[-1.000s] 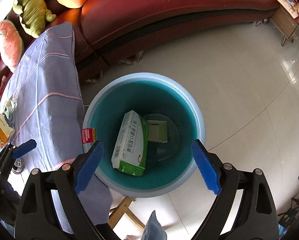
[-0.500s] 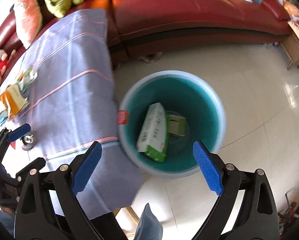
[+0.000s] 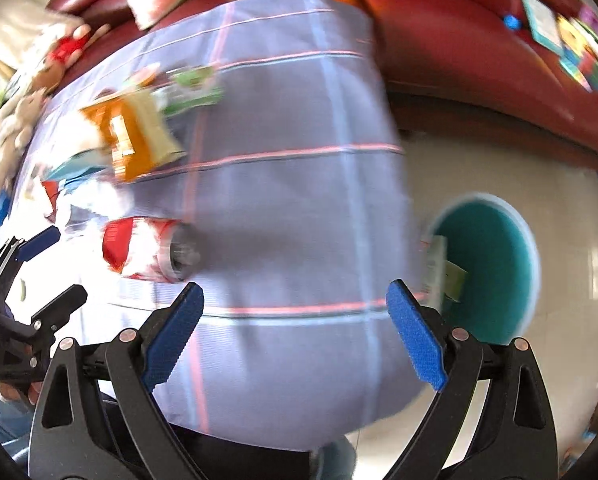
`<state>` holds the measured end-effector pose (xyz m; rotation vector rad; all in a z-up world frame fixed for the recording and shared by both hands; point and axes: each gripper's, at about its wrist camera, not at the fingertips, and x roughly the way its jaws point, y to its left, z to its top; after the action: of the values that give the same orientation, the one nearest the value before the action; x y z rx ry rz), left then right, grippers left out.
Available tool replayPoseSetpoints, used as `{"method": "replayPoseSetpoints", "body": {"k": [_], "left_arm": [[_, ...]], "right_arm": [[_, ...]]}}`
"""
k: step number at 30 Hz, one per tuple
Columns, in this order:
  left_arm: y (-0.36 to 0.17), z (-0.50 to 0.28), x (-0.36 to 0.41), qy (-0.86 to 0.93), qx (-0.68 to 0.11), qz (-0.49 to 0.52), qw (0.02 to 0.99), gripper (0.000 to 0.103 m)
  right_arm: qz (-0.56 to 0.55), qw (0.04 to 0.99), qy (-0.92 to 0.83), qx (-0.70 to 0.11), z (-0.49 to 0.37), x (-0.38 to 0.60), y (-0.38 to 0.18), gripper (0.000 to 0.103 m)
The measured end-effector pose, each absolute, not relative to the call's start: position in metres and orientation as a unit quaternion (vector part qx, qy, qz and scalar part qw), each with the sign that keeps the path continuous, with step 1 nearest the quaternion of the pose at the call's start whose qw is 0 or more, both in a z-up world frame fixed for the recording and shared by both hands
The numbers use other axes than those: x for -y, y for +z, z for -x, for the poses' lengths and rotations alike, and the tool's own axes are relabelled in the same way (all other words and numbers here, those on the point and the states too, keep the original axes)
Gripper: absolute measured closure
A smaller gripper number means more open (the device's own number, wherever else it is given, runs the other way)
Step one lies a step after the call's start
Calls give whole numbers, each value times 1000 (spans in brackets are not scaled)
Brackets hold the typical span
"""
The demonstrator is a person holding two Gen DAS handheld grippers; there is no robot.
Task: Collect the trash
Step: 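Move both tools back over the table toward the remaining trash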
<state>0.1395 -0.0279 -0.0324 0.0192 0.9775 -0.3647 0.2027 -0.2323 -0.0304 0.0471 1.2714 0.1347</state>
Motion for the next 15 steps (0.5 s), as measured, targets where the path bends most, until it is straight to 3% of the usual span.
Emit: {"method": "replayPoseSetpoints", "body": {"k": [11,12,15], "left_arm": [[-40,-128,-100,-90,-470,29,878,8],[-42,-127,-110,-83,-470,34,878,8],[-43,-130,-139,-64,-473,37,878,8]], "right_arm": [[39,788,146,-597,-227,85,-22,15],[41,786,154,-598,-230,70,-23,17],[43,774,174,-607,-238,39,-29,35]]}}
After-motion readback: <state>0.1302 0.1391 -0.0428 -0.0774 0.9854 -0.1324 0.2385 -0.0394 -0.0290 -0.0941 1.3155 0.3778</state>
